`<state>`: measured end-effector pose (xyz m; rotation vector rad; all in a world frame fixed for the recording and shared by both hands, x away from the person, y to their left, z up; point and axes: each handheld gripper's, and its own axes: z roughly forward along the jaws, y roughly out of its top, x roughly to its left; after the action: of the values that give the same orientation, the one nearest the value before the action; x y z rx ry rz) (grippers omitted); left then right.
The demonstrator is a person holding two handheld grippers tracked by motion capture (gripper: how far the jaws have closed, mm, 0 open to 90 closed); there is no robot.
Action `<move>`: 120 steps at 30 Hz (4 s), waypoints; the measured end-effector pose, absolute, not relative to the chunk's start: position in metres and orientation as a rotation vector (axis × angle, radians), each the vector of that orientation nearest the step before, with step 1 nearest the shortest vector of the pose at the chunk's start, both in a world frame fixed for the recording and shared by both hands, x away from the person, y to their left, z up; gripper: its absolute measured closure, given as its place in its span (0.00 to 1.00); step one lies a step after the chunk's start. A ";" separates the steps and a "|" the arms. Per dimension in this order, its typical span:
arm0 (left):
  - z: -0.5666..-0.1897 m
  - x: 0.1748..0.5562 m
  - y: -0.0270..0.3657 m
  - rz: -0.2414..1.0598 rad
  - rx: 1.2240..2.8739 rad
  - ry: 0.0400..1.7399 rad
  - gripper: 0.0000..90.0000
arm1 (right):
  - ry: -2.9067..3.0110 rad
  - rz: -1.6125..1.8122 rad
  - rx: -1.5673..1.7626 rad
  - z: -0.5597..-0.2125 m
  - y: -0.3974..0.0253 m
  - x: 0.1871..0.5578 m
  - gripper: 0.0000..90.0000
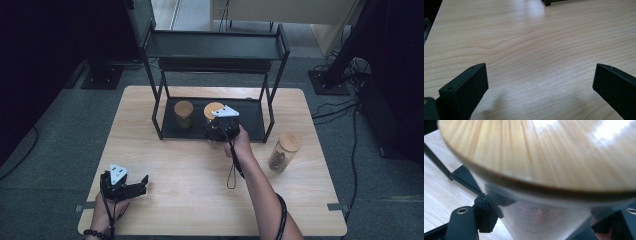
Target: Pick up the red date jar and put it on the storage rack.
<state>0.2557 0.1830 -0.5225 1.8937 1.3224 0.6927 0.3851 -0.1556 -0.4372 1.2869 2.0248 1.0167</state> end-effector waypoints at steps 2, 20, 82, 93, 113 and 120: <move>-0.522 0.256 0.183 0.693 1.894 1.322 0.00 | 2.023 1.017 1.295 -0.438 -0.155 0.388 0.29; -0.523 0.256 0.183 0.687 1.894 1.320 0.00 | 2.032 0.978 1.315 -0.441 -0.148 0.412 0.29; -0.522 0.256 0.185 0.674 1.883 1.329 0.00 | 1.992 1.083 1.413 -0.458 -0.145 0.437 0.03; -0.522 0.256 0.184 0.683 1.886 1.331 0.00 | 2.007 1.078 1.383 -0.468 -0.149 0.416 0.00; -0.523 0.256 0.183 0.690 1.890 1.331 0.00 | 1.989 1.084 1.391 -0.493 -0.162 0.386 0.00; -0.523 0.256 0.183 0.694 1.893 1.330 0.00 | 1.979 1.097 1.408 -0.500 -0.167 0.378 0.00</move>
<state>0.2564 0.1832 -0.5228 1.8934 1.3304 0.6939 0.3783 -0.1673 -0.5003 1.4084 1.9790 1.0971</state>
